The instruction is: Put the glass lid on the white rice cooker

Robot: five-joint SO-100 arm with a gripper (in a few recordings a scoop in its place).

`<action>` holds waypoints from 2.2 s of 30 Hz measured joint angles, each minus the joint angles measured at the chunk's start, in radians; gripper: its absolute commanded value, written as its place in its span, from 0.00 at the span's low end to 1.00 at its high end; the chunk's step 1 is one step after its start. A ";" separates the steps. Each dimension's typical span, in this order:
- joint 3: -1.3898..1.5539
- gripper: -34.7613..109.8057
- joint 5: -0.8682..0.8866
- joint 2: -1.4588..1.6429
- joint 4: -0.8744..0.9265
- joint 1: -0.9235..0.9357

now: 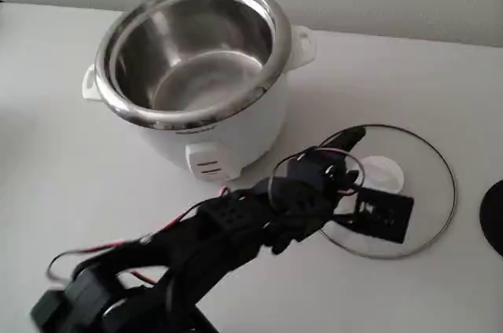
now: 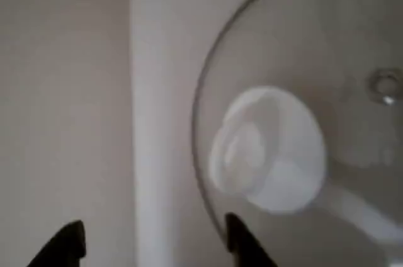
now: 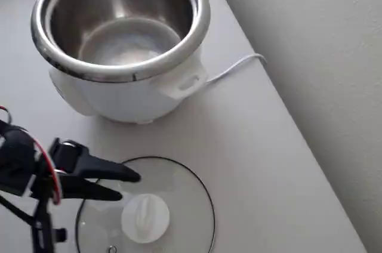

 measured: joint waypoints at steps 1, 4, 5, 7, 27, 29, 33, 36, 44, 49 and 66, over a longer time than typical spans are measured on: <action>-0.028 0.44 0.000 -0.035 0.000 0.000; -0.103 0.44 0.000 -0.137 0.000 0.003; -0.127 0.44 0.000 -0.169 0.000 0.006; -0.175 0.43 0.000 -0.222 -0.002 0.015; -0.410 0.24 0.176 -0.399 0.014 0.034; -0.408 0.24 0.186 -0.367 0.028 0.037; -0.407 0.24 0.202 -0.288 0.034 0.048; -0.407 0.24 0.209 -0.192 0.038 0.055; -0.405 0.24 0.218 0.081 0.046 0.089; -0.405 0.24 0.212 0.279 0.060 0.089; -0.469 0.24 0.127 0.686 0.408 -0.543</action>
